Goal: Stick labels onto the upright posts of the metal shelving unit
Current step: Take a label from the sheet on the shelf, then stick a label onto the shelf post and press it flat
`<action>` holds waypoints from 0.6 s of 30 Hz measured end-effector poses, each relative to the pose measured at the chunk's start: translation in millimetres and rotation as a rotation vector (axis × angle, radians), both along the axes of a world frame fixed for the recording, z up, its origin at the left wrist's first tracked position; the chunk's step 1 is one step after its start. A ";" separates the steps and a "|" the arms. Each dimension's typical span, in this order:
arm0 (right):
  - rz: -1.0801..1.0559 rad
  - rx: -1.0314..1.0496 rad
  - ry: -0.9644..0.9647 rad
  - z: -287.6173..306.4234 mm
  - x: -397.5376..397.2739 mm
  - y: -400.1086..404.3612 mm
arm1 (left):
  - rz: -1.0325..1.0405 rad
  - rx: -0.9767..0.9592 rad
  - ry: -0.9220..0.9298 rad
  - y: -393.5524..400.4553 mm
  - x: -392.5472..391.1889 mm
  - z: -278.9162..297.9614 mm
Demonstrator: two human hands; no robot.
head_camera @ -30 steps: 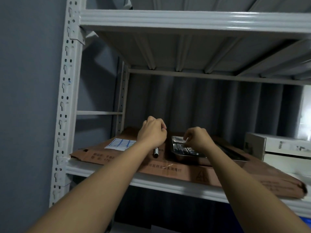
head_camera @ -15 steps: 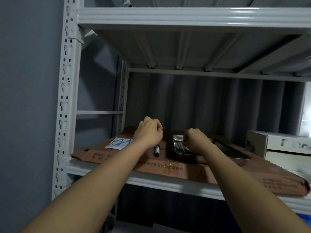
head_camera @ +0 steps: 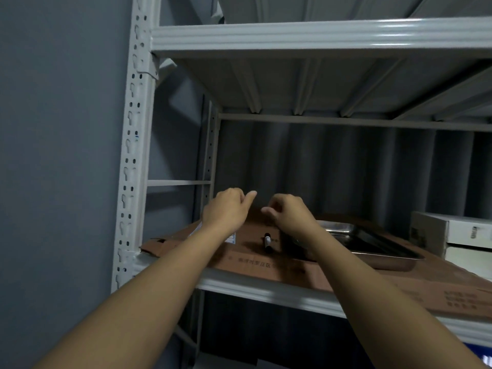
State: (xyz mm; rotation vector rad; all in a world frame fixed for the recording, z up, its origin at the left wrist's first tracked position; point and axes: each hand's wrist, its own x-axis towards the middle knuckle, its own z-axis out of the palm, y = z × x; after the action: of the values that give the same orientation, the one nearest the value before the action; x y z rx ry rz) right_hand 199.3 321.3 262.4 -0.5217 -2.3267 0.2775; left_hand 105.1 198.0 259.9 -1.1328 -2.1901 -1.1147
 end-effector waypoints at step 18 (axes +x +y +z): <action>0.391 -0.068 0.328 36.4 -171.7 -127.4 | 0.163 0.372 0.025 -126.5 -139.1 22.2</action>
State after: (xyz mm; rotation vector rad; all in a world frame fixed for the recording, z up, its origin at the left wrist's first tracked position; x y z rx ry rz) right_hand 27.6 193.8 298.8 -0.0395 -2.0851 0.5821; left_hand -34.0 71.5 282.1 -0.7890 -1.9100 -1.3532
